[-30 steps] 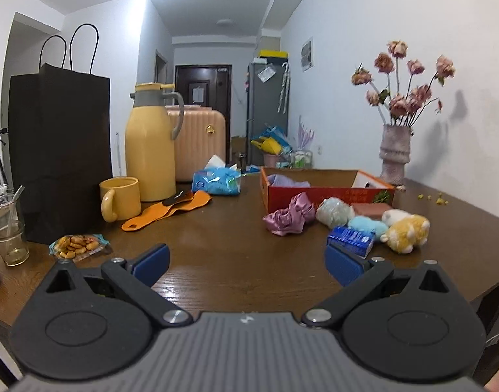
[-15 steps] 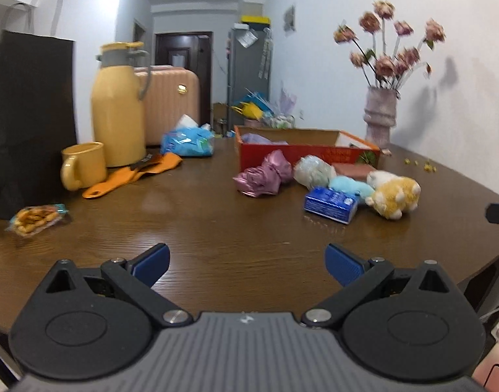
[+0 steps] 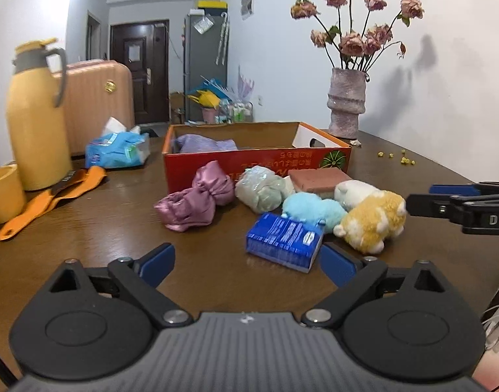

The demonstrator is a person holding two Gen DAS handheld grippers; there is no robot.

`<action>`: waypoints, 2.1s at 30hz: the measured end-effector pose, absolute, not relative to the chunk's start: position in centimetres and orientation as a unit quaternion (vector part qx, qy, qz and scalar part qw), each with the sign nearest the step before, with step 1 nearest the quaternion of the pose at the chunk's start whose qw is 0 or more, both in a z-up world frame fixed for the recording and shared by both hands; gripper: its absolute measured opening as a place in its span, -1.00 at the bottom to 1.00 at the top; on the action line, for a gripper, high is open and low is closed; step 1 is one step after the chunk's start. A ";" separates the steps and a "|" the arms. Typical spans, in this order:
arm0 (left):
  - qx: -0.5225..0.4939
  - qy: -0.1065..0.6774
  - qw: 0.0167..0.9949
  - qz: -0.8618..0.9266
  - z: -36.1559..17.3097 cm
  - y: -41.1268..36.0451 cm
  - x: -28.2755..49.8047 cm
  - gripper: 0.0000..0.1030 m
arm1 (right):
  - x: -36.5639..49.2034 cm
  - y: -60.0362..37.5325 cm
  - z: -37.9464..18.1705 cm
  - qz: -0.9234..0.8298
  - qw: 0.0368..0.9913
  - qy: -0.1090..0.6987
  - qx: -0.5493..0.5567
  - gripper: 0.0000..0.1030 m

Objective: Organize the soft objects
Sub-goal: 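Lower both grippers onto the pink satin scrunchie and close, then carry the scrunchie into the box and open both grippers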

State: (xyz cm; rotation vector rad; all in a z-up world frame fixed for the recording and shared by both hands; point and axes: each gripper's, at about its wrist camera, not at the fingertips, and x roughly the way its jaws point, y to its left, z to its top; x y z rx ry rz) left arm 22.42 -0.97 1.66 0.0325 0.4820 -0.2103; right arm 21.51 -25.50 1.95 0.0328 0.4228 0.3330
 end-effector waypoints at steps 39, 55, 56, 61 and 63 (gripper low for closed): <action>-0.207 0.305 0.920 -0.135 -1.8 10.5 37.2 -0.64 | 44.6 -9.8 -0.7 0.282 0.899 0.331 0.048 -0.77; -0.113 0.231 0.929 -0.266 5.6 0.4 24.1 -0.67 | 24.1 -22.1 5.1 0.223 0.945 0.211 0.112 -0.88; -0.107 0.226 0.929 -0.273 5.8 -0.5 23.6 -0.67 | 23.3 -23.1 5.2 0.218 0.946 0.206 0.121 -0.88; -0.088 0.216 0.930 -0.284 6.6 -3.4 21.7 -0.67 | 20.1 -26.7 5.4 0.206 0.949 0.186 0.148 -0.88; -0.084 0.215 0.930 -0.284 6.8 -4.0 21.1 -0.67 | 19.4 -27.4 5.3 0.202 0.950 0.180 0.153 -0.88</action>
